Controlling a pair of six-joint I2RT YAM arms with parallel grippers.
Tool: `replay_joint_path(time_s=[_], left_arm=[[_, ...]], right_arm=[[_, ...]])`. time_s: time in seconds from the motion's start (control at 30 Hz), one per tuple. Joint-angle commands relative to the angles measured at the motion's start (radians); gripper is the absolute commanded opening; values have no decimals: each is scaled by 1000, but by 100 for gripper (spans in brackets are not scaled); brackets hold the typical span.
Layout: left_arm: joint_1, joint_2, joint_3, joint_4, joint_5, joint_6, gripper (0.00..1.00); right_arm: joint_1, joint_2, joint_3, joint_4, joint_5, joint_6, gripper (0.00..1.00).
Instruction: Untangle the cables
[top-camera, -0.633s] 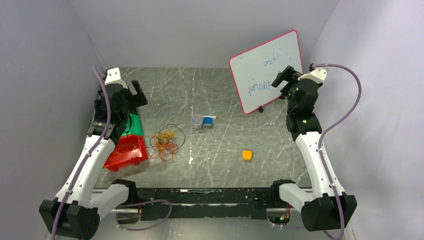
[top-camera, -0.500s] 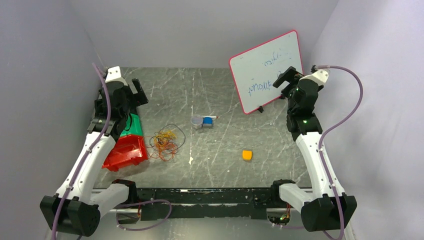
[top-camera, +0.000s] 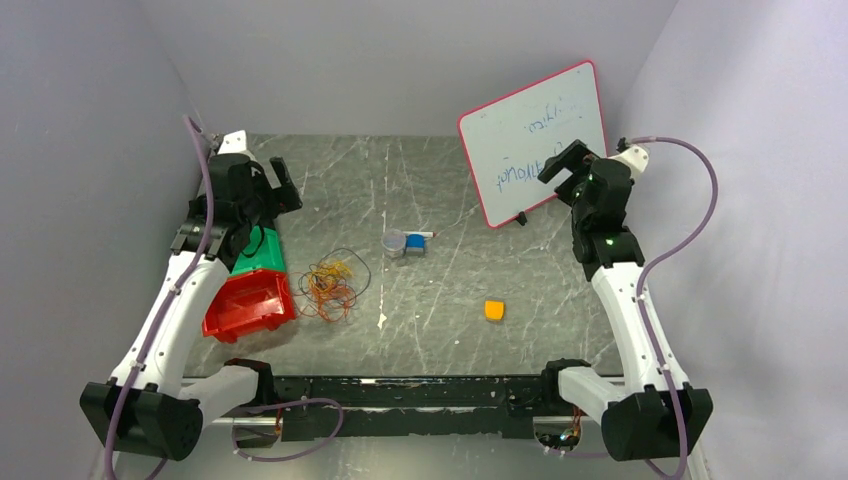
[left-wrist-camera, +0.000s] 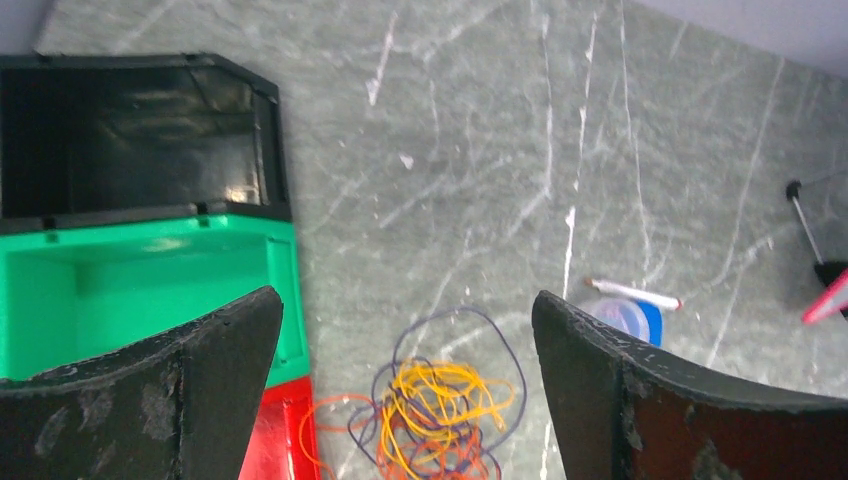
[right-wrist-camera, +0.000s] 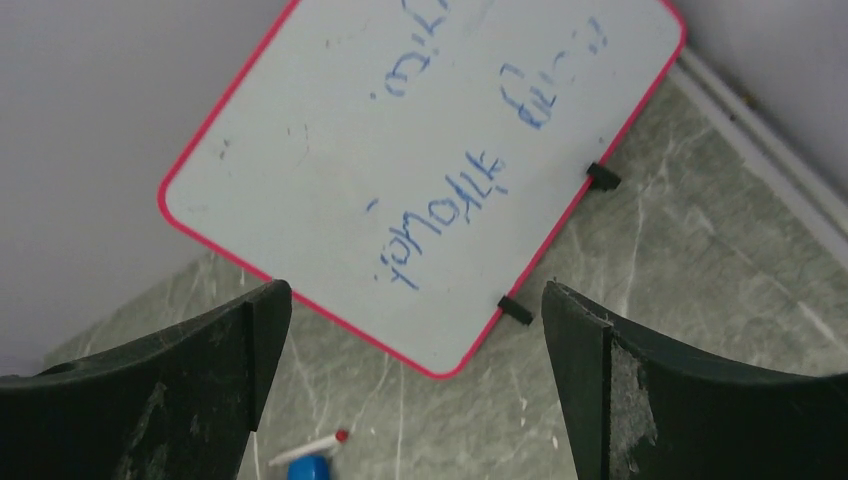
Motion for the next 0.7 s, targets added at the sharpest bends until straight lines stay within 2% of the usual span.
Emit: replay_joint_path(time_s=[0.0,0.1,0.2,0.33,0.67], left_arm=[[7,-2,5,-101,139,-45,100],[-18,22,-19,-157,155,-86,99],[-78,72,-35,-221,113,-132,99],[-127,134,-71,-256,101,-194,100],[-200,243,-193,-154,139,-269,99]], right_arm=[[-8,24,-12,-81,-108,19,100],[-8,52,-12,-133,-166,3,100],[-7,69,-12,-175,-188,-8,100],[-6,60,-69,-185,-207,-11,100],[-4,40,-137,-144,-302,-22,100]])
